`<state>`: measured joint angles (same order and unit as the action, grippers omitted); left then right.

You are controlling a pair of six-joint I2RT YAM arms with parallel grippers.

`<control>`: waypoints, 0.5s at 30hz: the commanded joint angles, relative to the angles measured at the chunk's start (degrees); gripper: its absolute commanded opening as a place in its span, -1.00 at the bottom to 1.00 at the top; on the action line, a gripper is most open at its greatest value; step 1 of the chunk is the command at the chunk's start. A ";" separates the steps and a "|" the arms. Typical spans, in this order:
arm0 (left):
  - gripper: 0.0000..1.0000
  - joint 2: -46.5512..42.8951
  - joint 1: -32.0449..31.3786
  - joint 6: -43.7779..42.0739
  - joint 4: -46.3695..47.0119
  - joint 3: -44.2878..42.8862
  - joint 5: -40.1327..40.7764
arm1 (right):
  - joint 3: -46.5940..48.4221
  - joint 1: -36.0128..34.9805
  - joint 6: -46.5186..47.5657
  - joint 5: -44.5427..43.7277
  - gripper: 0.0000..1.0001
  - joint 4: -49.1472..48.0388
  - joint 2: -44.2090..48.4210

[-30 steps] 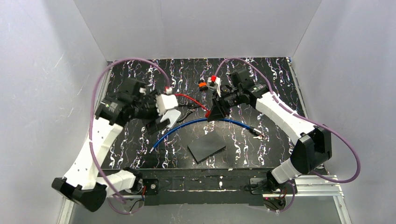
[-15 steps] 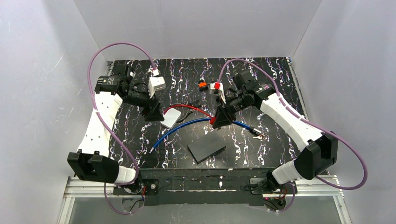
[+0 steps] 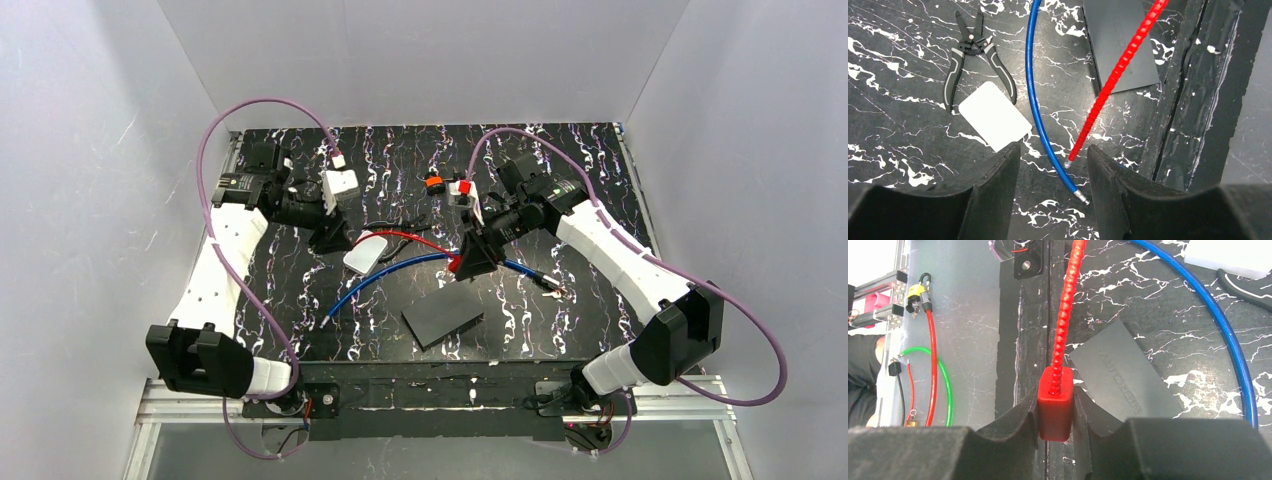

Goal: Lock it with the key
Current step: Lock the lock.

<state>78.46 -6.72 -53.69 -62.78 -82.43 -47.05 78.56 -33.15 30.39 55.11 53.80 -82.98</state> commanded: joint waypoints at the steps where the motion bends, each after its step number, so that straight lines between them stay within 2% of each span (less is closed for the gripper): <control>1: 0.00 -2.31 -1.62 -3.47 0.91 2.26 1.16 | 3.19 -0.48 0.02 3.50 -0.97 -0.59 1.58; 6: 0.06 -2.25 -4.24 -5.02 1.74 4.10 3.81 | 3.51 -0.58 -0.70 3.44 -0.97 -1.03 1.61; 11: -0.13 -1.86 -5.01 -4.60 2.19 3.62 3.63 | 3.34 -0.69 -1.27 3.36 -0.97 -1.39 1.67; 15: -0.15 -2.24 -5.06 -3.56 2.42 2.78 3.37 | 3.04 -0.73 -1.30 3.03 -0.97 -1.48 1.60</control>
<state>77.89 -11.53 -57.45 -60.10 -78.50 -42.83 79.13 -33.50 29.47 55.92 53.71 -82.98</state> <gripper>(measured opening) 0.429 0.326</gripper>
